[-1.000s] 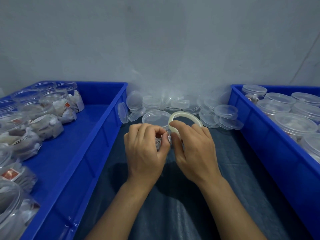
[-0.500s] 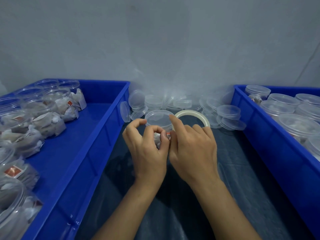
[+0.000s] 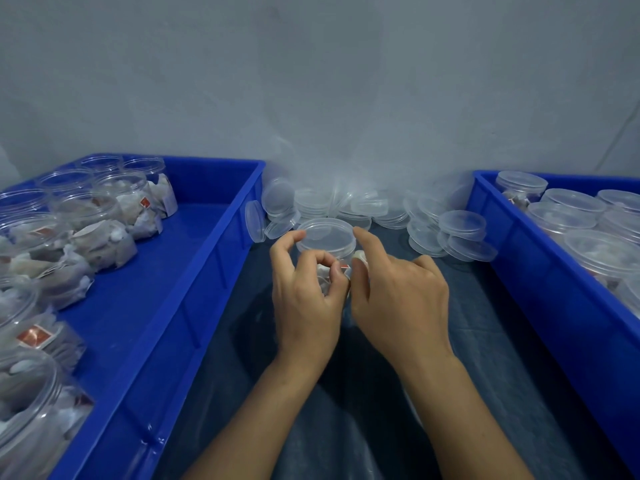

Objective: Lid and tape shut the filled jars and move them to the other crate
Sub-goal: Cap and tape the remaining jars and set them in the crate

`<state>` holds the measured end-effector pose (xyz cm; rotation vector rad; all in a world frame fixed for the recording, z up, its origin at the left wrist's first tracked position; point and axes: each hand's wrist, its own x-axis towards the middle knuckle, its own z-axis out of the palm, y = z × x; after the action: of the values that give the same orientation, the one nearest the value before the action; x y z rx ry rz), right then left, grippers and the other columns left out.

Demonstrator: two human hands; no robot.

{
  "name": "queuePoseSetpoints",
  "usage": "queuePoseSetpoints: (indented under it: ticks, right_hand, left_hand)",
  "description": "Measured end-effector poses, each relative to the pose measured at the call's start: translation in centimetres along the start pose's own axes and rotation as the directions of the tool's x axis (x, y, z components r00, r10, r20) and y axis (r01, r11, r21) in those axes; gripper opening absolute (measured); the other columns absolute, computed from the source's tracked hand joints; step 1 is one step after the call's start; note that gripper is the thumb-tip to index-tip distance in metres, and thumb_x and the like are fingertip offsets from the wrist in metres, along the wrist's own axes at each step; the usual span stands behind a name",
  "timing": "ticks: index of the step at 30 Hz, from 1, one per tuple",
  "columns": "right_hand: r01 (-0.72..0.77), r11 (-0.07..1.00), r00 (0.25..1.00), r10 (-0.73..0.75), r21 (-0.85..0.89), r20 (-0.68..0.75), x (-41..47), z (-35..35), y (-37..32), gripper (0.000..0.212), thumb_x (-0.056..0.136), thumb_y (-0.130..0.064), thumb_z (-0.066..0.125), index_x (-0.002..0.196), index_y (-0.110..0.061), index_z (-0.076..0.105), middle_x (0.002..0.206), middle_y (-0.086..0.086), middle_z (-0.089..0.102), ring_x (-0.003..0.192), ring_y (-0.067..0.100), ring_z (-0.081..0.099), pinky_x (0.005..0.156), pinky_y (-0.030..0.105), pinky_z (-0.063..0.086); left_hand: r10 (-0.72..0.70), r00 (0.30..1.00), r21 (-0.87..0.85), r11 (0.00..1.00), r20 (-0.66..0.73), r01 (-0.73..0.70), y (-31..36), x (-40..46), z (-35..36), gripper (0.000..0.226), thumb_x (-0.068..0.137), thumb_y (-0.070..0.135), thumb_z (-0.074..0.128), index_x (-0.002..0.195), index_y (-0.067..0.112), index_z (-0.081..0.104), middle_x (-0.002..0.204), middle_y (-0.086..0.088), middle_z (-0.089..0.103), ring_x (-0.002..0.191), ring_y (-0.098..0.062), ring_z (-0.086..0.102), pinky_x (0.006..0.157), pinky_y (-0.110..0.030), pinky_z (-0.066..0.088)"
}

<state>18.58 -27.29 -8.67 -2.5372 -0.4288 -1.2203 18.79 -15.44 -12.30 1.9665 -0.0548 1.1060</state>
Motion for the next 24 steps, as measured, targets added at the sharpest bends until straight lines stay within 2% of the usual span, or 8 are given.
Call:
queuePoseSetpoints:
  ticks: [2,5,8,10,12,16,20,24]
  right_hand:
    - [0.000,1.000,1.000,0.000,0.001,0.004,0.0,0.1,0.1,0.035,0.095,-0.018,0.067,0.130,-0.017,0.071,0.056,-0.003,0.062,0.048,0.024,0.057,0.064,0.038,0.046]
    - [0.013,1.000,1.000,-0.012,-0.026,0.025,0.1,0.3,0.2,0.032,0.100,-0.023,0.060,0.130,-0.022,0.071,0.063,-0.003,0.065,0.055,0.025,0.060,0.070,0.040,0.041]
    - [0.033,0.998,0.999,-0.032,-0.049,0.007,0.2,0.6,0.3,0.029,0.100,-0.022,0.059,0.126,-0.024,0.073,0.062,-0.003,0.062,0.057,0.026,0.057,0.071,0.041,0.039]
    - [0.044,0.997,0.999,-0.045,-0.058,-0.023,0.2,0.8,0.3,0.024,0.098,-0.020,0.064,0.118,-0.024,0.076,0.058,-0.002,0.059,0.054,0.027,0.054,0.070,0.041,0.040]
    - [0.059,0.996,0.997,-0.061,-0.069,-0.035,0.2,1.0,0.3,0.020,0.097,-0.020,0.065,0.113,-0.024,0.077,0.056,-0.002,0.057,0.053,0.027,0.052,0.069,0.040,0.039]
    - [0.074,0.996,0.996,-0.077,-0.058,-0.040,0.2,1.3,0.5,0.017,0.099,-0.026,0.068,0.112,-0.025,0.078,0.056,-0.003,0.058,0.052,0.026,0.052,0.070,0.040,0.039]
    - [0.085,0.995,0.992,-0.090,-0.053,-0.091,0.3,1.6,0.4,0.015,0.098,-0.025,0.069,0.107,-0.022,0.080,0.055,-0.003,0.058,0.050,0.025,0.051,0.069,0.040,0.039]
    - [0.102,0.993,0.987,-0.108,-0.057,-0.117,0.4,1.9,0.4,0.015,0.099,-0.027,0.069,0.106,-0.021,0.081,0.054,-0.003,0.057,0.050,0.024,0.050,0.069,0.041,0.042]
  left_hand:
    - [-0.002,1.000,0.004,1.000,-0.007,0.002,0.0,0.0,0.0,0.010,0.093,0.021,0.068,0.093,0.011,0.069,0.144,-0.010,0.050,0.122,0.027,0.034,0.087,0.002,0.035]
    - [0.007,1.000,-0.003,1.000,-0.026,-0.007,0.0,0.0,0.1,0.010,0.093,0.020,0.069,0.093,0.011,0.070,0.142,-0.011,0.052,0.125,0.020,0.038,0.091,0.002,0.034]
    - [0.013,0.999,-0.003,1.000,-0.052,-0.013,-0.2,0.0,0.0,0.005,0.092,0.010,0.076,0.092,0.010,0.071,0.139,-0.012,0.054,0.127,0.011,0.044,0.093,0.000,0.036]
    - [0.007,0.998,-0.011,1.000,-0.060,-0.008,-0.4,0.1,0.0,0.007,0.090,0.007,0.077,0.091,0.009,0.071,0.136,-0.010,0.055,0.130,-0.007,0.053,0.096,-0.008,0.041]
    - [0.015,0.998,-0.001,1.000,-0.061,-0.015,-0.5,0.1,0.1,0.006,0.090,0.008,0.078,0.091,0.008,0.072,0.133,-0.010,0.057,0.128,-0.020,0.058,0.097,-0.023,0.050]
    - [0.066,0.995,0.020,0.998,-0.075,-0.064,-0.9,0.0,0.2,0.006,0.090,0.008,0.077,0.091,0.007,0.072,0.127,-0.012,0.059,0.121,-0.024,0.061,0.092,-0.041,0.055]
    - [0.103,0.989,0.037,0.994,-0.105,-0.100,-1.4,0.1,0.3,0.008,0.090,0.014,0.074,0.090,0.007,0.072,0.121,-0.011,0.061,0.114,-0.024,0.063,0.089,-0.043,0.056]
    - [0.102,0.990,0.016,0.995,-0.094,-0.101,-1.7,0.4,0.3,0.009,0.089,0.010,0.079,0.091,0.008,0.070,0.120,-0.009,0.060,0.116,-0.024,0.062,0.090,-0.045,0.055]
